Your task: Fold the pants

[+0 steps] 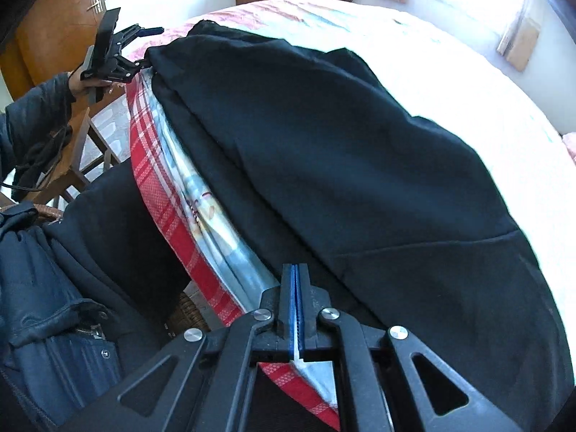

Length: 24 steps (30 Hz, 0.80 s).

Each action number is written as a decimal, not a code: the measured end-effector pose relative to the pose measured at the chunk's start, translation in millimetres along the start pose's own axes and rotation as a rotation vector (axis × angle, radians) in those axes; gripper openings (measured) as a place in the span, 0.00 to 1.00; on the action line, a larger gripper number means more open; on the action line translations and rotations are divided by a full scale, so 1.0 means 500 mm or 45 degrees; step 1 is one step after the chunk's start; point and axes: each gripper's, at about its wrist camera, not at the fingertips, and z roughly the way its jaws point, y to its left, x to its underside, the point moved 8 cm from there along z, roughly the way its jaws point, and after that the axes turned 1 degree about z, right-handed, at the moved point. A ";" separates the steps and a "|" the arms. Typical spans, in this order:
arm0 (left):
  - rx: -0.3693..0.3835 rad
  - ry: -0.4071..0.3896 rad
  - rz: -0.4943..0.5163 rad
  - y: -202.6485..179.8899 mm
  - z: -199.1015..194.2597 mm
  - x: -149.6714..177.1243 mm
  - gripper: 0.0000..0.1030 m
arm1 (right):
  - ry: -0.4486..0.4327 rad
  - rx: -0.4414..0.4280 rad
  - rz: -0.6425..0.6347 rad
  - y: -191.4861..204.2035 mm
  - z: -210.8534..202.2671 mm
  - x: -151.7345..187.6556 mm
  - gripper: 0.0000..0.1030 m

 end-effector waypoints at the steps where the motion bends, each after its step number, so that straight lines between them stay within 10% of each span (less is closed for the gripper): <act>1: -0.009 -0.002 0.015 0.001 -0.002 -0.009 1.00 | -0.004 0.007 -0.003 0.000 -0.001 -0.003 0.01; 10: -0.240 -0.059 0.210 -0.022 -0.033 -0.067 1.00 | -0.009 0.034 -0.027 0.012 0.018 -0.017 0.01; 16: 0.200 -0.031 -0.095 -0.028 -0.048 -0.045 1.00 | -0.030 0.050 -0.027 0.007 0.013 -0.028 0.01; 24: 0.151 -0.076 -0.039 -0.077 -0.072 -0.070 1.00 | -0.059 0.117 -0.035 -0.015 0.011 -0.045 0.01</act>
